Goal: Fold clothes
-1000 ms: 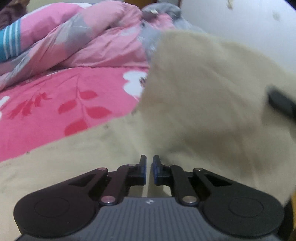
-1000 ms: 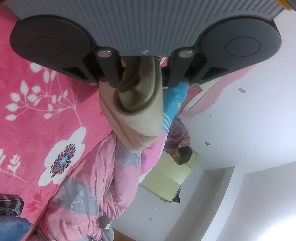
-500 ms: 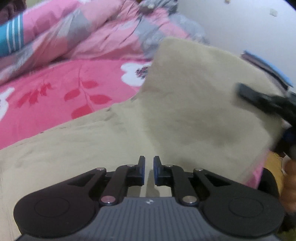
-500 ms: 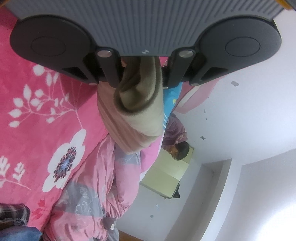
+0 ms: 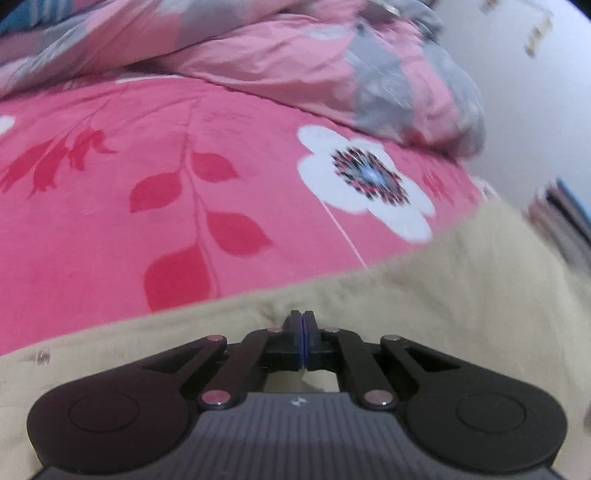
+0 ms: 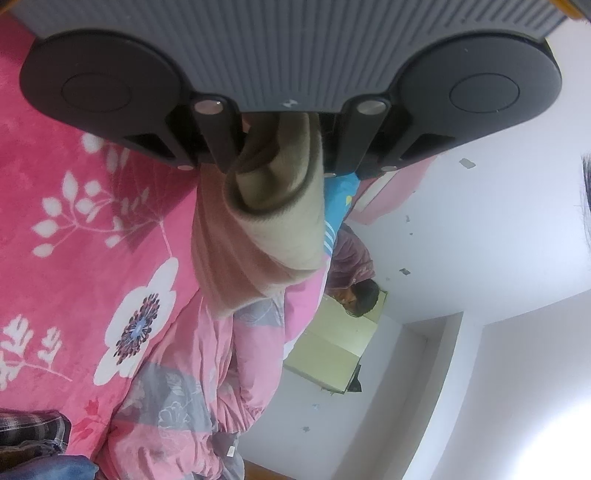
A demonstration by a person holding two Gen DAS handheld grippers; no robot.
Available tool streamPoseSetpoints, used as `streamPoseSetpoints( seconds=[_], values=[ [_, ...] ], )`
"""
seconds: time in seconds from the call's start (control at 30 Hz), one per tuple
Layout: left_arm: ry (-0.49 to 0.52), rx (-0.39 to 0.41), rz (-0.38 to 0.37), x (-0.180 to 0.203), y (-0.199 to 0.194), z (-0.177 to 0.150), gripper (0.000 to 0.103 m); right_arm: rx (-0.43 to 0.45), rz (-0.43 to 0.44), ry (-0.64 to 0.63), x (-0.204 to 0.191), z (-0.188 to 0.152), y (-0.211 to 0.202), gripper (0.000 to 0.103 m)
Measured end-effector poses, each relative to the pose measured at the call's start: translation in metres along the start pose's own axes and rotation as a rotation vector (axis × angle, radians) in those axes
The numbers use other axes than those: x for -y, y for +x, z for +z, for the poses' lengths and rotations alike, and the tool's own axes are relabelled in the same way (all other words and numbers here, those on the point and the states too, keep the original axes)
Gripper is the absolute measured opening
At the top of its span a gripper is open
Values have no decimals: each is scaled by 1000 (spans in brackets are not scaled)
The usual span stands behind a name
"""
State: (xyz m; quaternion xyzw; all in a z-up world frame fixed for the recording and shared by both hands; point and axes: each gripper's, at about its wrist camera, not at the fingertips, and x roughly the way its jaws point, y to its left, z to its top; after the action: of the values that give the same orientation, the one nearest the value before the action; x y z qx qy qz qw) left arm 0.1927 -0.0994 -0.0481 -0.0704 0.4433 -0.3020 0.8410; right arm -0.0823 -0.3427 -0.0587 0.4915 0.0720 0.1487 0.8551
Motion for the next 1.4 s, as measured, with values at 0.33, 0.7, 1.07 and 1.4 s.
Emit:
streamPoseSetpoints(
  seconds=[0.33, 0.7, 1.07, 1.4],
  values=[
    [282, 98, 6, 53, -77, -56, 14, 12, -22, 11, 5, 1, -4, 10],
    [435, 90, -115, 73, -128, -176, 22, -8, -39, -55, -15, 0, 5, 10],
    [-11, 349, -17, -39, -215, -219, 22, -119, -10, -285, -92, -31, 56, 10],
    [-303, 505, 66, -97, -251, -243, 22, -364, -72, -657, -150, -144, 153, 10]
  ],
)
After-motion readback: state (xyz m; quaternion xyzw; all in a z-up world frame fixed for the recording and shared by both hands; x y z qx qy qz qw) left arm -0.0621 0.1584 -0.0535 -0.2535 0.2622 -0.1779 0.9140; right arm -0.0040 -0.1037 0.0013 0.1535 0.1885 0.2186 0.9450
